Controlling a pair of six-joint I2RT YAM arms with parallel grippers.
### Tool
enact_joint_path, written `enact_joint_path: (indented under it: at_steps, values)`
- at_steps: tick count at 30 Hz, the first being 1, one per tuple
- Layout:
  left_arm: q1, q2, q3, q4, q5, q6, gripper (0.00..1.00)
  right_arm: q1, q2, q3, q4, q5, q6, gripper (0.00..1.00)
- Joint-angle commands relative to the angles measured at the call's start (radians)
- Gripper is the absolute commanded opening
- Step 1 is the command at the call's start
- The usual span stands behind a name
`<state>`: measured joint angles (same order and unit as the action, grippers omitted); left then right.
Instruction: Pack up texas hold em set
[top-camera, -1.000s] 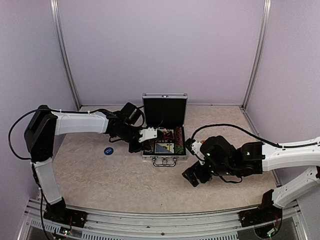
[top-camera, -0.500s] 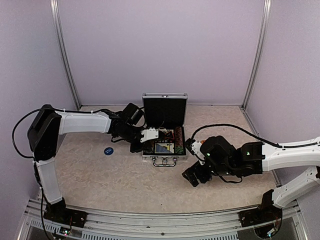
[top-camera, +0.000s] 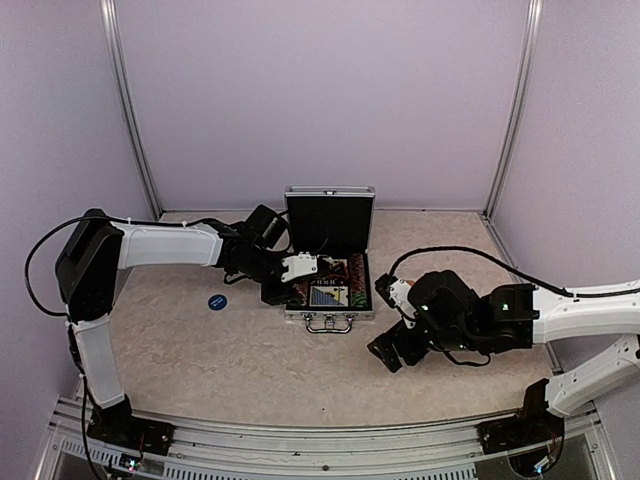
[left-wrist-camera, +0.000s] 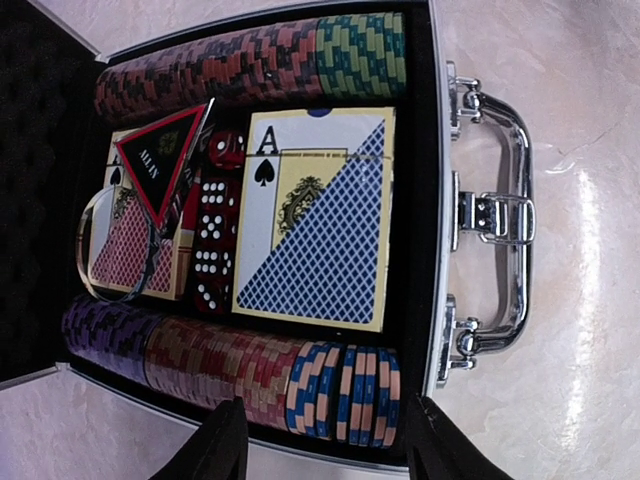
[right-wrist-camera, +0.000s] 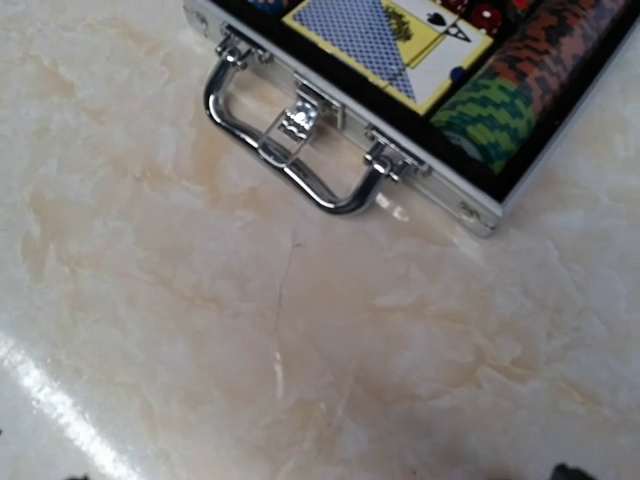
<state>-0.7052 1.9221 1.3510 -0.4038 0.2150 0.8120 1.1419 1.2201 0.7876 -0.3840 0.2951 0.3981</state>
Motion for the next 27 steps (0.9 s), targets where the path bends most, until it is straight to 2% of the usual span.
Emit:
enact_joint_path:
  at_steps: [1,8,20,27]
  values:
    - [0.008,-0.042,0.010,0.036,-0.041,-0.024,0.55,-0.017,-0.054,-0.016,-0.026,0.012,0.026,1.00]
    - [0.000,-0.034,0.029,-0.037,0.039,-0.013,0.57,-0.018,-0.053,-0.017,-0.036,0.018,0.040,1.00]
    - [0.001,0.044,0.058,-0.029,-0.043,-0.027,0.56,-0.017,-0.053,-0.025,-0.036,0.022,0.044,1.00]
    - [0.004,0.052,0.070,-0.063,-0.001,-0.027,0.56,-0.019,-0.053,-0.034,-0.030,0.020,0.045,1.00]
